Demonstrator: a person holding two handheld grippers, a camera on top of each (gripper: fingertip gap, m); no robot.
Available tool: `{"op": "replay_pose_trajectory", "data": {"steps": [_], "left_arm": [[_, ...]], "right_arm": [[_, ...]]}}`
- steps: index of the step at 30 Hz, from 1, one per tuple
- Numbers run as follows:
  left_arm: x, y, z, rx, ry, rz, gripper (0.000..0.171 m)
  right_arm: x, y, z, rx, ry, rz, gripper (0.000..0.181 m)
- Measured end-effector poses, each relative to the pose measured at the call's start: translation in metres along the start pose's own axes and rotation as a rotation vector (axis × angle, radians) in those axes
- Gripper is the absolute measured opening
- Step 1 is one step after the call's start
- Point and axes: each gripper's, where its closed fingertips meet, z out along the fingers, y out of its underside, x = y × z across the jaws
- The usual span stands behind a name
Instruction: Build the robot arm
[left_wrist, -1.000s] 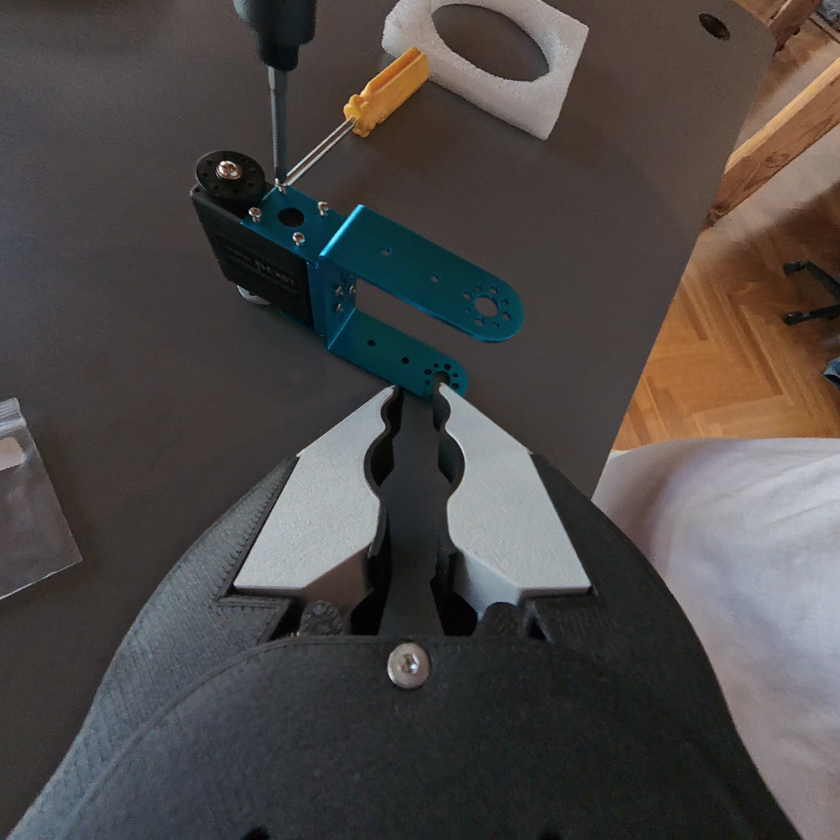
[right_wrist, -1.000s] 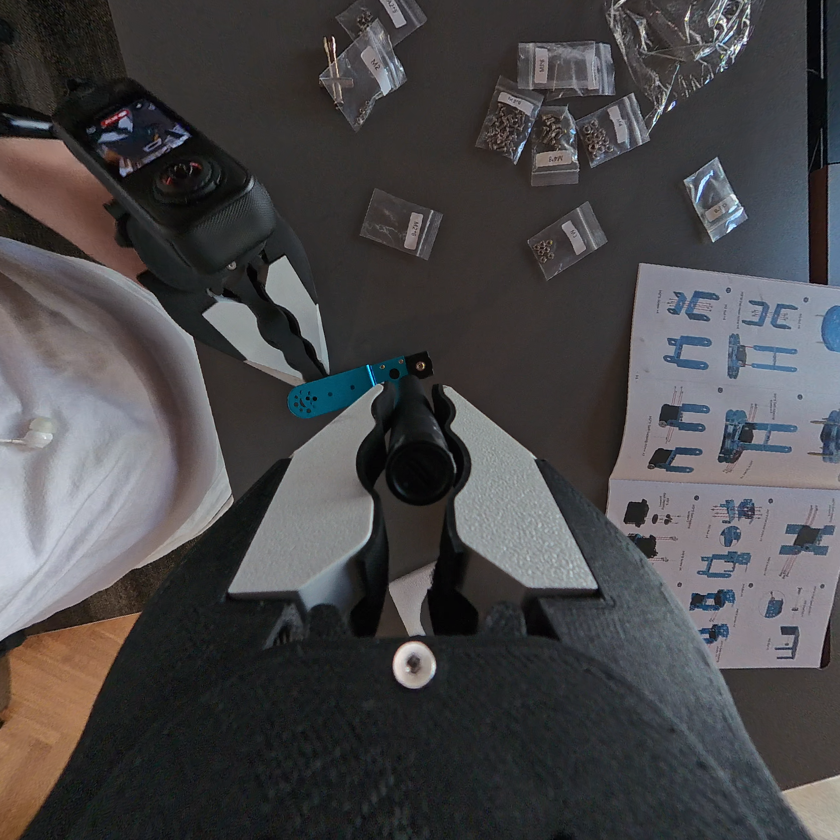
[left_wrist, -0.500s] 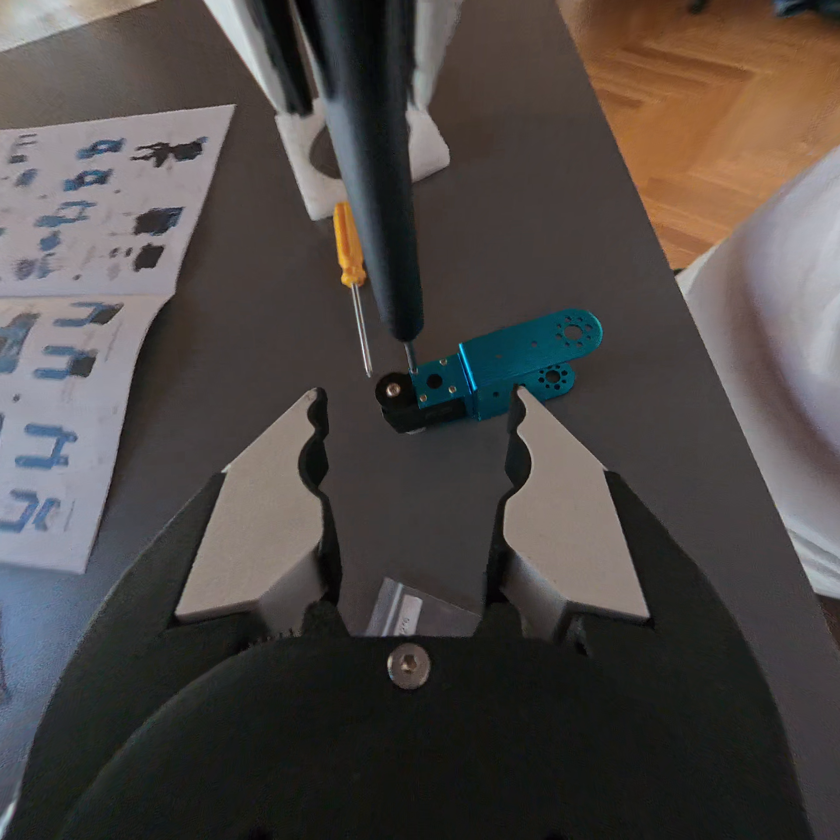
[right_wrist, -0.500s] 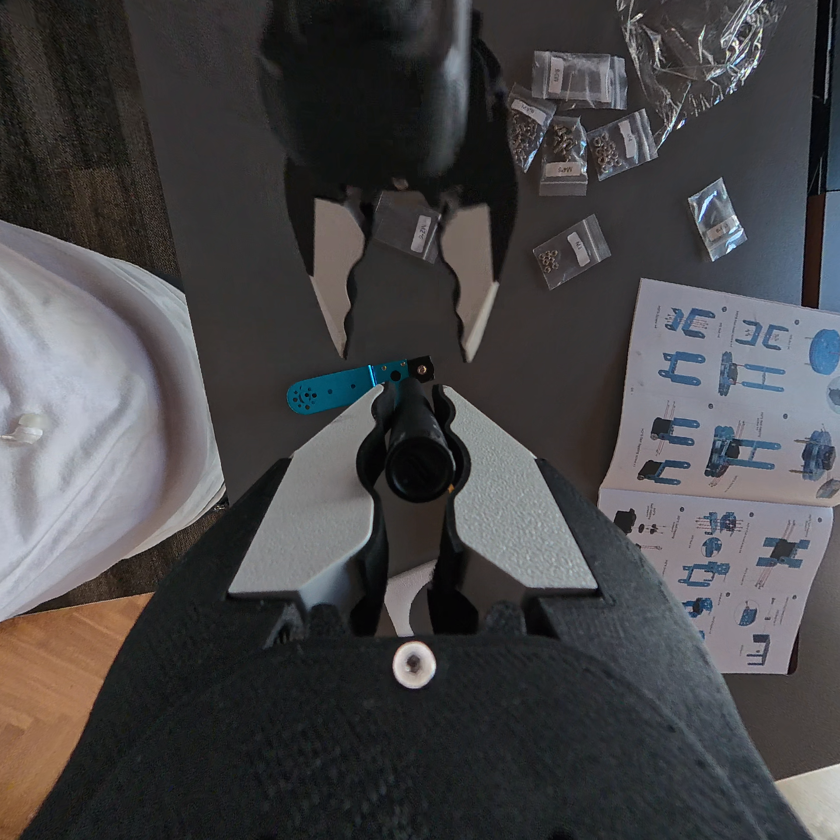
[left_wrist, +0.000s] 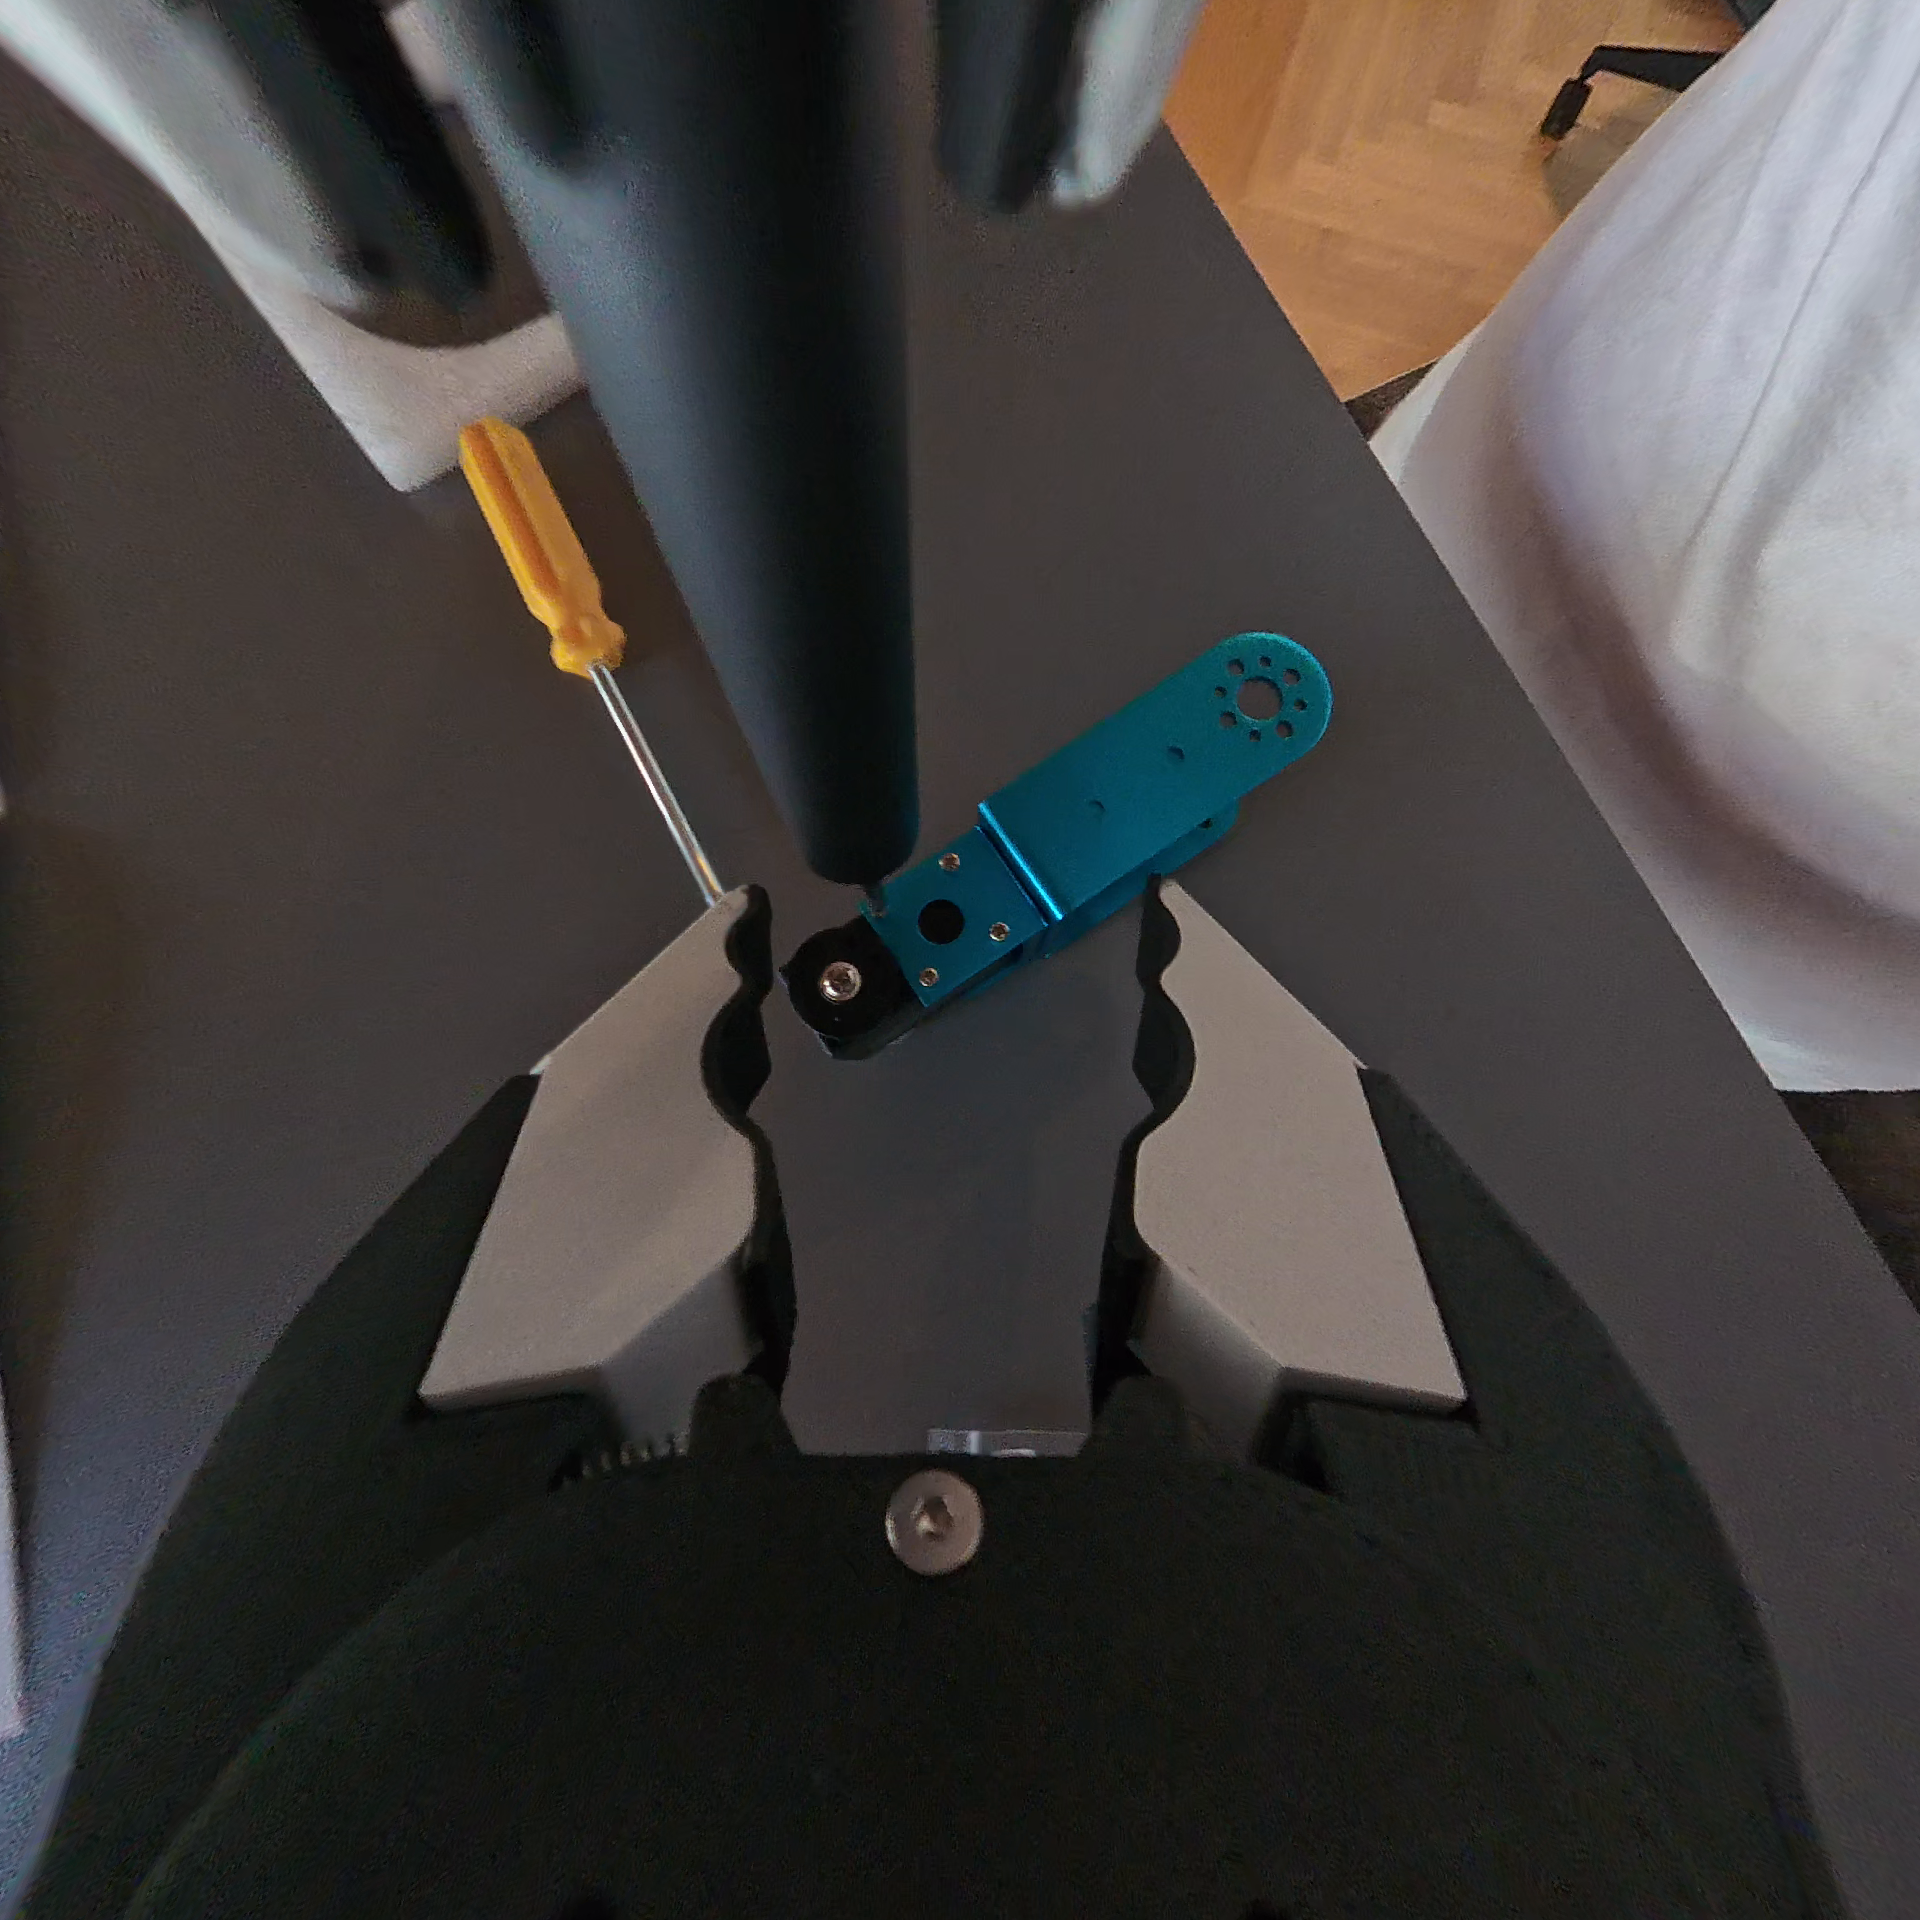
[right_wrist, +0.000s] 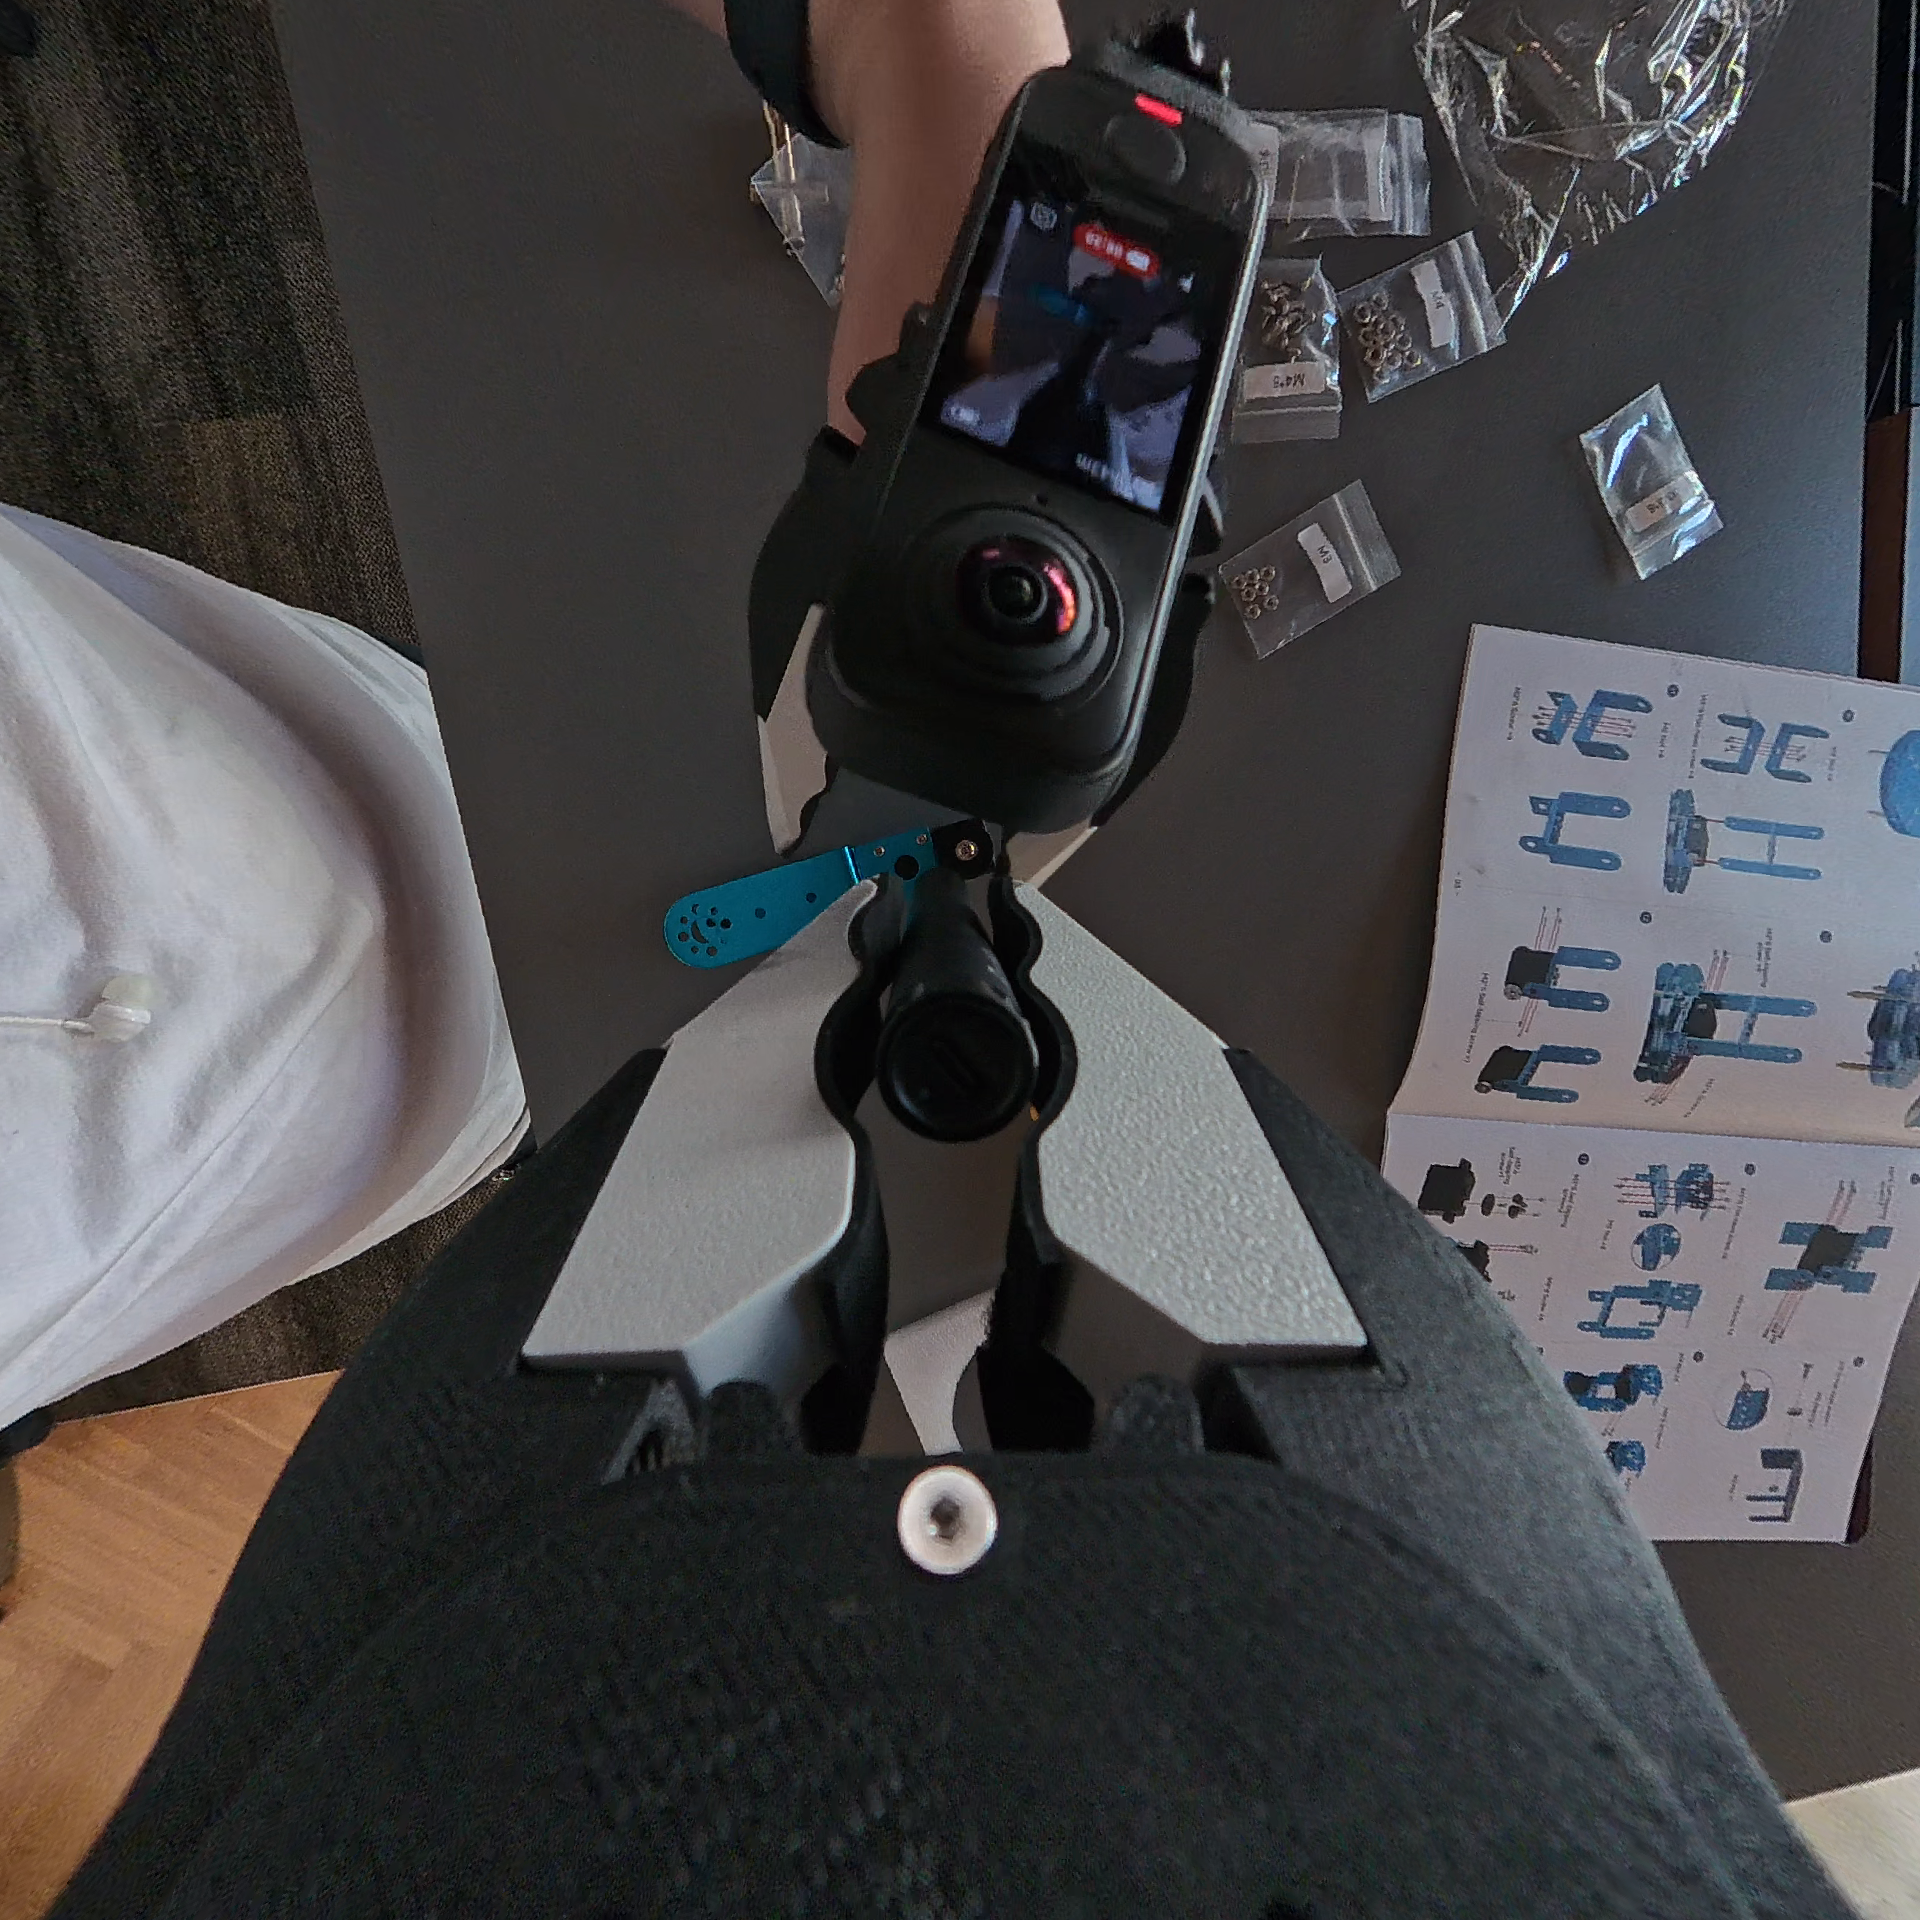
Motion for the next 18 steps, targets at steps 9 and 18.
{"op": "replay_pose_trajectory", "data": {"steps": [9, 18], "left_arm": [[0.0005, 0.0012, 0.0033, 0.068, -0.051, -0.047, 0.063], [0.0020, -0.0008, 0.0033, 0.138, -0.187, -0.164, 0.062]], "right_arm": [[-0.0021, -0.0004, 0.0001, 0.002, -0.001, 0.004, 0.019], [-0.0058, 0.0007, -0.0005, 0.014, 0.006, 0.014, 0.019]]}}
